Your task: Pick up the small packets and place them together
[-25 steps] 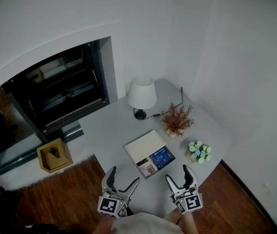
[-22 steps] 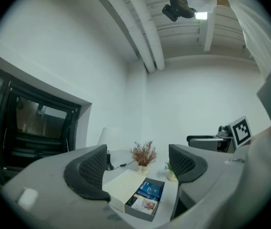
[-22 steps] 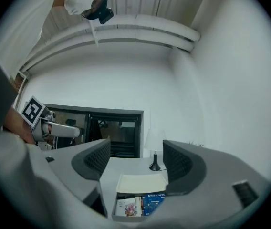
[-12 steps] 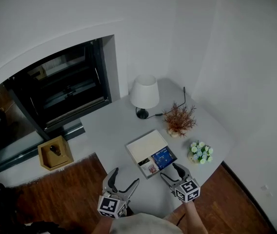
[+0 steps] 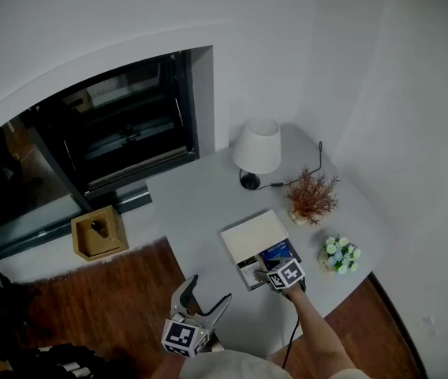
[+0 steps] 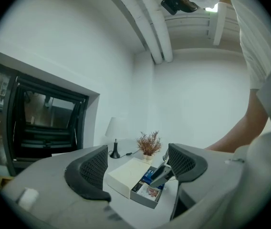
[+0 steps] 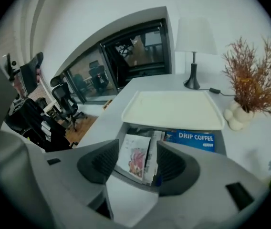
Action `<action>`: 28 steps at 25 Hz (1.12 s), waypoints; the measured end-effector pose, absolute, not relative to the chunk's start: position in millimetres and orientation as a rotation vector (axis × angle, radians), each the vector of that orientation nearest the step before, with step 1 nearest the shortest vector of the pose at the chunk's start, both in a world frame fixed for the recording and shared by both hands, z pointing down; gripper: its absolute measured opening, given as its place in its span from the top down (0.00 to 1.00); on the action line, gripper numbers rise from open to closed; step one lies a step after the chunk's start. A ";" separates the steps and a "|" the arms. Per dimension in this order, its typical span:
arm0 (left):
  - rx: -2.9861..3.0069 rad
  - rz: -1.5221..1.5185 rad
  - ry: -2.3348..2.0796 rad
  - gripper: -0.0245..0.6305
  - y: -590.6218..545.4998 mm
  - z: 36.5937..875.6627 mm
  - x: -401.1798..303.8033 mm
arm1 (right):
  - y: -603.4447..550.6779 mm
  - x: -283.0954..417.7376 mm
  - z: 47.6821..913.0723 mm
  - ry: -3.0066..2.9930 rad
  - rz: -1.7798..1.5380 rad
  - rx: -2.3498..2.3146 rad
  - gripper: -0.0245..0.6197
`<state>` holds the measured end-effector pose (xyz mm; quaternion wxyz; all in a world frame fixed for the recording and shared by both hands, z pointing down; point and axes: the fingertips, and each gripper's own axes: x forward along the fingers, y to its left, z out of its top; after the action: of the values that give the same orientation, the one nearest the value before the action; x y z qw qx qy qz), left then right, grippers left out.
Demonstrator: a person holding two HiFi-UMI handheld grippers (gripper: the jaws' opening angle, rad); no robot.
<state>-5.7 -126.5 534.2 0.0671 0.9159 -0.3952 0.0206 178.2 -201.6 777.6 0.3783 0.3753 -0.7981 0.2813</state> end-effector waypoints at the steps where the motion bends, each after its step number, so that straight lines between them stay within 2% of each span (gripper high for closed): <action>1: 2.750 0.061 -1.204 0.37 -127.6 535.2 -8.8 | -203.4 178.2 787.4 -2.010 0.738 0.945 0.59; 5: 2.711 0.067 -1.247 0.37 -131.5 539.3 -22.9 | -200.8 173.4 814.0 -1.927 0.794 0.892 0.59; 6: 2.700 0.068 -1.255 0.37 -132.3 540.3 -25.9 | -199.9 172.8 817.4 -1.911 0.779 0.881 0.61; 7: 2.689 0.066 -1.264 0.37 -133.3 541.2 -28.9 | -199.9 172.8 819.9 -1.895 0.755 0.872 0.75; 11: 2.674 0.059 -1.286 0.37 -136.1 543.3 -36.7 | -201.1 173.8 820.8 -1.868 0.698 0.868 0.82; 21: 2.675 0.035 -1.270 0.38 -139.0 543.1 -34.7 | -199.6 187.4 733.5 -2.065 0.650 0.951 0.84; 28: 2.662 0.054 -1.288 0.38 -141.0 545.5 -37.7 | -263.6 184.1 711.8 -2.136 0.687 0.972 0.84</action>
<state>-37.7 -141.0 545.5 0.0917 0.8963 -0.4335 0.0180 184.1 -263.6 711.8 0.3413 0.3736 -0.8211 0.2642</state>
